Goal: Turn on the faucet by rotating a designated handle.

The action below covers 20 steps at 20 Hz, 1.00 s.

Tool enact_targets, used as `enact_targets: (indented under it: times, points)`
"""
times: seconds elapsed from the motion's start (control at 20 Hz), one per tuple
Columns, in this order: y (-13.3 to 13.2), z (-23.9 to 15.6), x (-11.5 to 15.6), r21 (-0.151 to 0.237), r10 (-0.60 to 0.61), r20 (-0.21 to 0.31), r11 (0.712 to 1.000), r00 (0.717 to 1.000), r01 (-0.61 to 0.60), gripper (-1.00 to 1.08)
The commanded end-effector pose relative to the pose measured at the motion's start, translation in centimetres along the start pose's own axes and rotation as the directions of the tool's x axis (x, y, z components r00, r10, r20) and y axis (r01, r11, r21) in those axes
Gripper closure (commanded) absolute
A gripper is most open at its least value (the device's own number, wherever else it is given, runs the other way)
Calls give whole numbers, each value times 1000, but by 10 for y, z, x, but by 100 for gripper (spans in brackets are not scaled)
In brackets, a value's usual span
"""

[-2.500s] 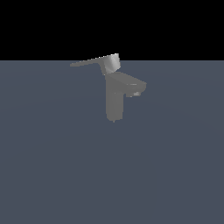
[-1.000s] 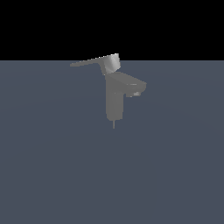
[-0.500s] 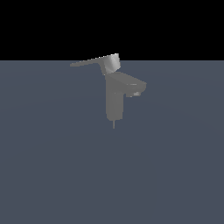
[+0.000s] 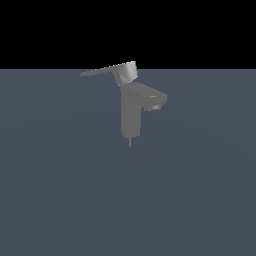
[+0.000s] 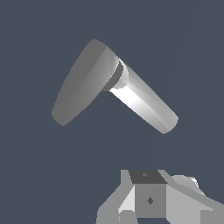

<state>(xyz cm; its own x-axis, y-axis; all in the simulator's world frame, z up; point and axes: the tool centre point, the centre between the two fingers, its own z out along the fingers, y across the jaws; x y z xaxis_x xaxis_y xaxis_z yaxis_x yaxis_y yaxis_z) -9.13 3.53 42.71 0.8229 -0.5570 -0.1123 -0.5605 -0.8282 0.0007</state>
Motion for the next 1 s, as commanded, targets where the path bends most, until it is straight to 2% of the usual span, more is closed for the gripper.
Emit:
enact_targets:
  times: [0.0,0.45,0.7,0.95]
  points:
    - [-12,8,9,-7,58,6,998,998,-58,108]
    - [-57,42,38,-45,262,11,964,965,-261,108]
    - [-81,64,52,-68,369,2,927,929,-368,108]
    - [-105,90,64,-89,471,-16,878,882,-470,108]
